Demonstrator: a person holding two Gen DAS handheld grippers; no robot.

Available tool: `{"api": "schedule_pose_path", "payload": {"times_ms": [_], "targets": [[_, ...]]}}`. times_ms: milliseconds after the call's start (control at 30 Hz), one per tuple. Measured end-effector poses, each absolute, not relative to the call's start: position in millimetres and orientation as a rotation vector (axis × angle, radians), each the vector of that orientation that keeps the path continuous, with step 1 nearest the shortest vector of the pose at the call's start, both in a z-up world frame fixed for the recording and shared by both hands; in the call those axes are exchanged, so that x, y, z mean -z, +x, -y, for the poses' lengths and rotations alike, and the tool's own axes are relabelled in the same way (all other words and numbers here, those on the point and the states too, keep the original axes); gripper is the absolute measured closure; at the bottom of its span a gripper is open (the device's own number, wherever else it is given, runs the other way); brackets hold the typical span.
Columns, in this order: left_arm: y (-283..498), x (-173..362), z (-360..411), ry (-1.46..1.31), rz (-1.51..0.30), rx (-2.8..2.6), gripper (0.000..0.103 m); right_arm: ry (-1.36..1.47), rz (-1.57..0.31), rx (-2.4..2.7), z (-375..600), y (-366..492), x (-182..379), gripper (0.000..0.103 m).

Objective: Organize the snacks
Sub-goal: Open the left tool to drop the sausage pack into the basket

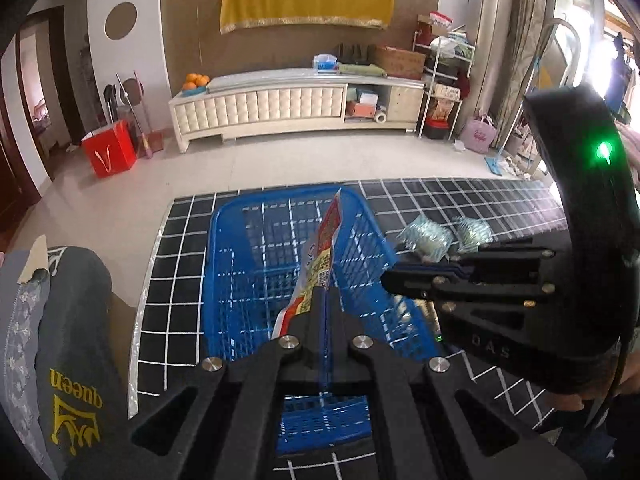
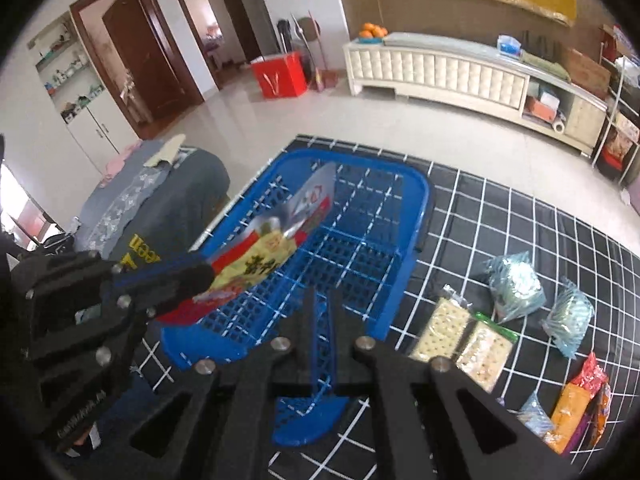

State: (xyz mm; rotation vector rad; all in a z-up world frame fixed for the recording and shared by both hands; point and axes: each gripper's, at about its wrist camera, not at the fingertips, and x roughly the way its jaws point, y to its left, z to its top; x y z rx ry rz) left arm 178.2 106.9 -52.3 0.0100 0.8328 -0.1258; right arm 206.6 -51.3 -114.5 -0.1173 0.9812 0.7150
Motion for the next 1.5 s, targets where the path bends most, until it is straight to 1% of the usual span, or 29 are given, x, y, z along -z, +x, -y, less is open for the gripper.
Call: {"api": "schedule_pose_path", "payload": {"times_ms": [167,267,333,367,400,433,467,500,567,667,700,867,933,967,1233,1333,1367,1500], "targets": [[194,80,-116,-0.01,-0.885,0.111,0.103,-0.14,-1.018,-0.684,40,214,127,0.096],[197,86,-117,-0.009,-0.888,0.116,0.103,-0.185,-1.026,-0.687,34,213,133,0.096],[198,87,-118,0.0,-0.885,0.105,0.103,-0.203,-1.015,-0.693,31,209,132,0.094],[199,87,-118,-0.001,-0.887,0.103,0.103,-0.214,-1.014,-0.685,30,208,131,0.086],[199,87,-119,-0.006,-0.891,0.104,0.102,-0.223,-1.013,-0.68,29,208,131,0.072],[199,88,-120,-0.008,-0.894,0.104,0.1,-0.233,-1.008,-0.678,29,207,130,0.063],[198,87,-121,-0.01,-0.896,0.096,0.096,-0.242,-0.994,-0.673,30,206,127,0.044],[197,85,-121,-0.011,-0.895,0.094,0.094,-0.243,-0.975,-0.664,32,205,124,0.033],[193,83,-123,-0.016,-0.893,0.091,0.091,-0.232,-0.958,-0.649,36,204,120,0.029],[188,79,-123,-0.019,-0.896,0.073,0.073,-0.197,-0.97,-0.643,43,205,115,0.028],[186,78,-123,-0.019,-0.895,0.065,0.069,-0.193,-0.971,-0.642,44,204,114,0.027],[174,66,-119,-0.041,-0.878,0.067,0.06,-0.175,-0.971,-0.636,57,197,106,0.025],[168,61,-114,-0.029,-0.87,0.065,0.056,-0.166,-0.966,-0.635,65,193,101,0.025],[165,59,-112,-0.022,-0.863,0.063,0.051,-0.164,-0.959,-0.634,70,190,98,0.025],[150,42,-83,0.018,-0.835,0.093,0.045,-0.161,-0.905,-0.619,105,169,70,0.024],[146,37,-68,0.047,-0.825,0.112,0.038,-0.145,-0.877,-0.58,122,164,62,0.024],[145,36,-63,0.056,-0.82,0.118,0.035,-0.139,-0.869,-0.559,129,163,60,0.024],[142,31,-39,0.095,-0.805,0.142,0.033,-0.122,-0.854,-0.504,158,158,55,0.014]]}}
